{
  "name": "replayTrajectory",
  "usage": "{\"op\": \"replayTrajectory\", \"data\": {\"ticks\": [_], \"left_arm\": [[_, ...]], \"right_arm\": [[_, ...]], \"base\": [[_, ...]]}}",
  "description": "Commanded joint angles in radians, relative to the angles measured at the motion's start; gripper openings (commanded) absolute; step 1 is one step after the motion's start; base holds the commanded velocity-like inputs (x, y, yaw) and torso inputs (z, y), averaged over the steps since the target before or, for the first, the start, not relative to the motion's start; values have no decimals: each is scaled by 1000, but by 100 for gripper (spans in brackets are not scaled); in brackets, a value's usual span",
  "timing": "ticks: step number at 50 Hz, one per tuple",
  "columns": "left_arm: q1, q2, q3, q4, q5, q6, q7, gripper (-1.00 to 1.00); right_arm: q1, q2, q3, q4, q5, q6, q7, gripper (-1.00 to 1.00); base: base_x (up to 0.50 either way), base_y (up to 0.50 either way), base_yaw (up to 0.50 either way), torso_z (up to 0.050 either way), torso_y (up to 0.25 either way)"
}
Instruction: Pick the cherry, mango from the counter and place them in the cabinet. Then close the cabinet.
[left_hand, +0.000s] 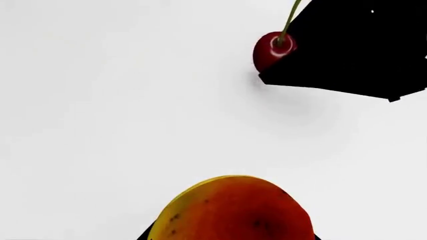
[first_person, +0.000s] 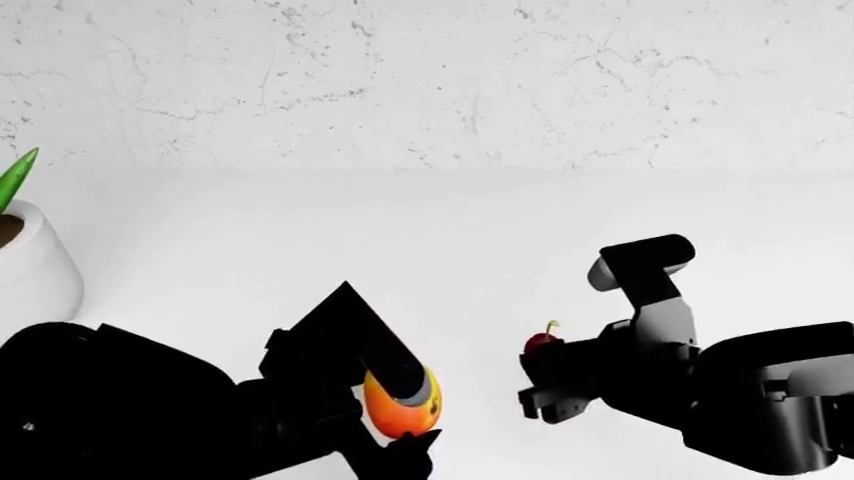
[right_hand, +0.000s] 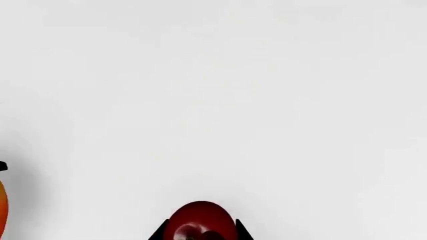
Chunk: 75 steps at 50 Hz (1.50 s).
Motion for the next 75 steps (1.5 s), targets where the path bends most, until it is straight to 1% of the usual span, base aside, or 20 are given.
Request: {"op": "replayTrajectory", "data": {"ticks": [1,8,18,22,27,31,38,45,50,61,75], "left_arm": [[-37,-25,-27,6,-47,20,-31,-100],[-97,-70,-67,24,-125,42,-76,-100],[-252,-134,-113,50,-292,78,-177,-100],[-353,-168,-122,52,-390,95,-232,-100],[-518,-191,-104,40,-519,103,-311,-100],[-639,-196,-94,18,-591,104,-352,-100],[-804,-185,-86,-29,-657,99,-387,-100],[-953,-168,-73,-99,-688,69,-406,-100],[-1031,-146,-68,-133,-692,58,-414,-100],[-1137,-96,-75,-220,-635,19,-398,-100],[-1226,-64,-82,-289,-598,-7,-381,-100]], "right_arm": [[87,8,4,-49,76,-18,64,-100],[138,8,12,-117,134,-53,130,-100],[184,12,21,-179,185,-94,190,-100],[185,6,18,-187,184,-99,194,-100],[184,-9,5,-184,173,-96,188,-100],[183,-22,-5,-181,166,-94,183,-100],[192,-33,-18,-182,170,-96,185,-100],[185,-40,-24,-189,164,-98,178,-100],[182,-39,-25,-193,161,-100,176,-100],[178,-43,-29,-196,152,-103,168,-100],[179,-44,-39,-198,154,-109,168,-100]], "base": [[0,0,0,0,0],[0,0,0,0,0],[0,0,0,0,1],[0,0,0,0,0],[0,0,0,0,0],[0,0,0,4,0],[0,0,0,0,1],[0,0,0,0,0],[0,0,0,0,0],[0,0,0,0,0],[0,0,0,0,1]]}}
